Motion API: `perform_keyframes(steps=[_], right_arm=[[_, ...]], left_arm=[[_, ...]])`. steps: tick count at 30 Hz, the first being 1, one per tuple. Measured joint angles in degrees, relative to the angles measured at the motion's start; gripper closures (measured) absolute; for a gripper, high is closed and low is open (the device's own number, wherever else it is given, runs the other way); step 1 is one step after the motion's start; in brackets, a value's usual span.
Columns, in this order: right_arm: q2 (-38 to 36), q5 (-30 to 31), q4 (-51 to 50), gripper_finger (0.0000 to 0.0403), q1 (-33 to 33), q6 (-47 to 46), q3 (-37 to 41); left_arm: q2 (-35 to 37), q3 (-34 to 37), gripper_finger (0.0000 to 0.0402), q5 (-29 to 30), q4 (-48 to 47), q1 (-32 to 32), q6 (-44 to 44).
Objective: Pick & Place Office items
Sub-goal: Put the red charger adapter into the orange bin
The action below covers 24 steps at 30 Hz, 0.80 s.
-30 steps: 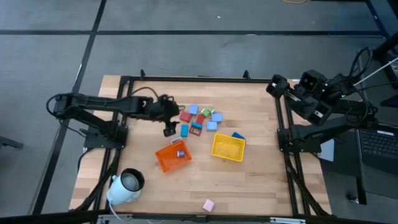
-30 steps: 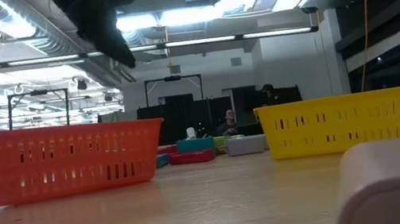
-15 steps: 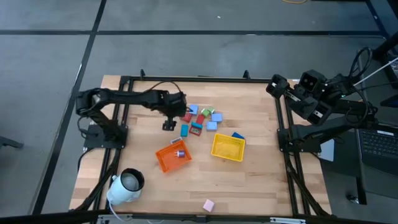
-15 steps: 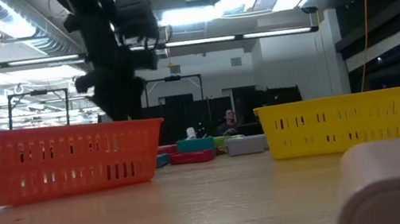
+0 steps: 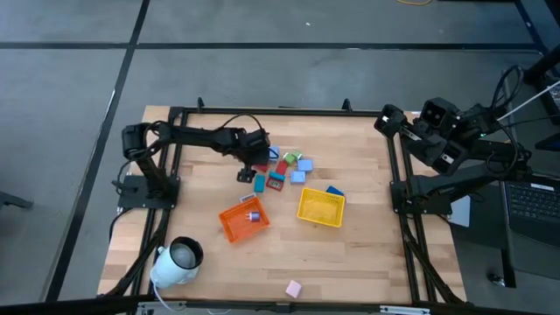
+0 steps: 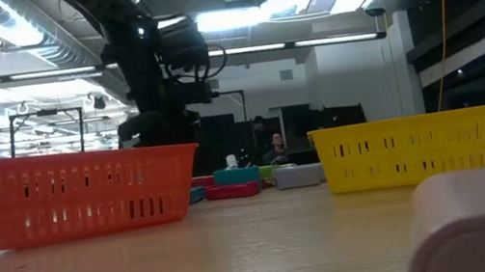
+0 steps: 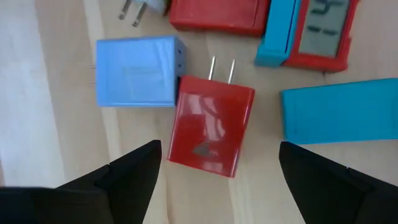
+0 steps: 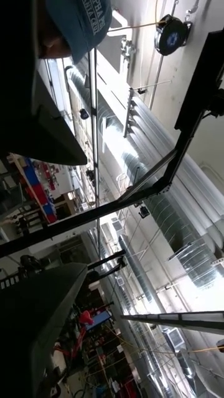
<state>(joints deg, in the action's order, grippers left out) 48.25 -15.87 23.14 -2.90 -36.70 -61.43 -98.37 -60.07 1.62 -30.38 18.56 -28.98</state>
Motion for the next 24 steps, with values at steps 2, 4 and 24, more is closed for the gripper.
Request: perform_keyframes(steps=[2,4,24], right_arm=[[0.0,0.0,0.0,0.0126,0.0,-0.2,0.0],[0.0,0.0,0.0,0.0126,0.0,-0.2,0.0],[-0.1,0.0,0.0,0.0126,0.0,-1.9,0.0]], left_arm=[[-0.9,0.0,0.0079,0.0,1.6,-0.1,-0.3],[-1.8,0.0,0.0079,-0.1,2.3,-0.1,-0.4],[-5.8,0.0,0.0120,-1.4,4.9,3.1,5.5]])
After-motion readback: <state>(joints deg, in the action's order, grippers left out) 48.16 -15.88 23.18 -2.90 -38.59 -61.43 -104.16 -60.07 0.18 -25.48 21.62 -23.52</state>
